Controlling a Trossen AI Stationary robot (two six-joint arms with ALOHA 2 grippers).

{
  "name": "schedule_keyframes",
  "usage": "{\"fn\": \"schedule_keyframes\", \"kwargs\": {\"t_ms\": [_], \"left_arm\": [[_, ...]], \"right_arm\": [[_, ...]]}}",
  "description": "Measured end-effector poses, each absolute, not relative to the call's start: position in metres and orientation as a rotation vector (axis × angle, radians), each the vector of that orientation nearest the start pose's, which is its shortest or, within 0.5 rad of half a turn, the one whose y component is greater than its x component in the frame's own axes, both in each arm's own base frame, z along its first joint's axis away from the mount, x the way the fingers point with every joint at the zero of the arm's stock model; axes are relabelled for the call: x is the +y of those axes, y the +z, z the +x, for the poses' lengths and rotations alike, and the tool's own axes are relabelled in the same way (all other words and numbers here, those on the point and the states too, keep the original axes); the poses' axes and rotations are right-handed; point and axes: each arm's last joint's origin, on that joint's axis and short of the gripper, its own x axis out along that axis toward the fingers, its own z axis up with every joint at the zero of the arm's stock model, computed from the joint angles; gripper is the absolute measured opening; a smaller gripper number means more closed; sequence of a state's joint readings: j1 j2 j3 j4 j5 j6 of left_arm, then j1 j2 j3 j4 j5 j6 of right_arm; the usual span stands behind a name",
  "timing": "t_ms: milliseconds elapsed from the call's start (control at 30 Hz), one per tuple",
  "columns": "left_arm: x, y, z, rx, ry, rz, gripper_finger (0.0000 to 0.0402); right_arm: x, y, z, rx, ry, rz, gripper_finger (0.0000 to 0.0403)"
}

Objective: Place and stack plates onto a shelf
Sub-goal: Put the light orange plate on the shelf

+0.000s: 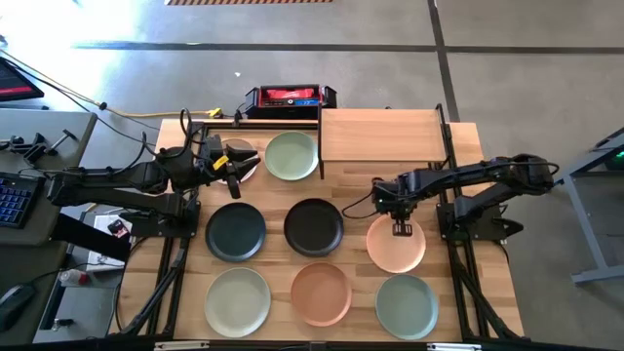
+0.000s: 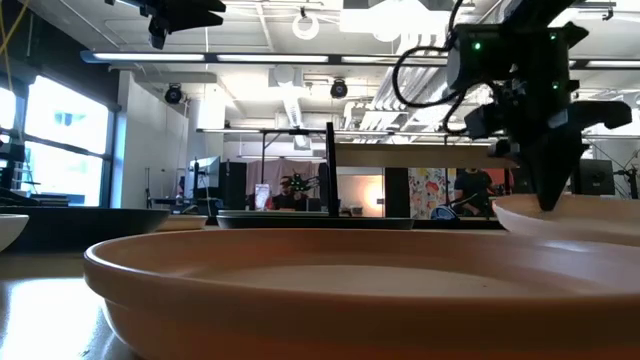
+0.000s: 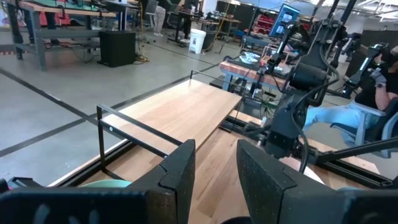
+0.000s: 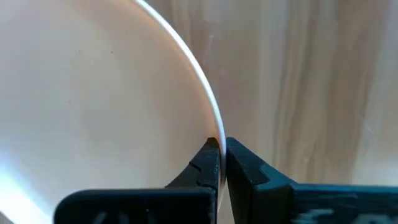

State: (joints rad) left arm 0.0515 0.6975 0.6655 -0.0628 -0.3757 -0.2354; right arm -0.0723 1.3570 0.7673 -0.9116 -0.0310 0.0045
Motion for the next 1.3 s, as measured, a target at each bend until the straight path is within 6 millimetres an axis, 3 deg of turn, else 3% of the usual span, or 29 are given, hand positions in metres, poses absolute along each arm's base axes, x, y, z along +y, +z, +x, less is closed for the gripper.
{"fn": "schedule_keyframes", "kwargs": {"t_ms": [400,933,1100,1300], "left_arm": [[0.019,0.316,0.158,0.037,0.443,-0.24,0.0105],[0.019,0.315,0.159,0.044,0.443,-0.239,0.0105],[0.019,0.313,0.163,0.061,0.445,-0.234,0.0105],[0.02,0.308,0.169,0.094,0.449,-0.228,0.0105]], "right_arm": [[-0.026,0.213,0.184,1.33,-0.221,0.282,0.0],[-0.036,0.259,0.145,0.966,-0.45,0.649,0.0],[-0.039,0.292,0.142,0.84,-0.472,0.679,0.0],[-0.048,0.346,0.138,0.707,-0.578,0.644,0.0]]}}
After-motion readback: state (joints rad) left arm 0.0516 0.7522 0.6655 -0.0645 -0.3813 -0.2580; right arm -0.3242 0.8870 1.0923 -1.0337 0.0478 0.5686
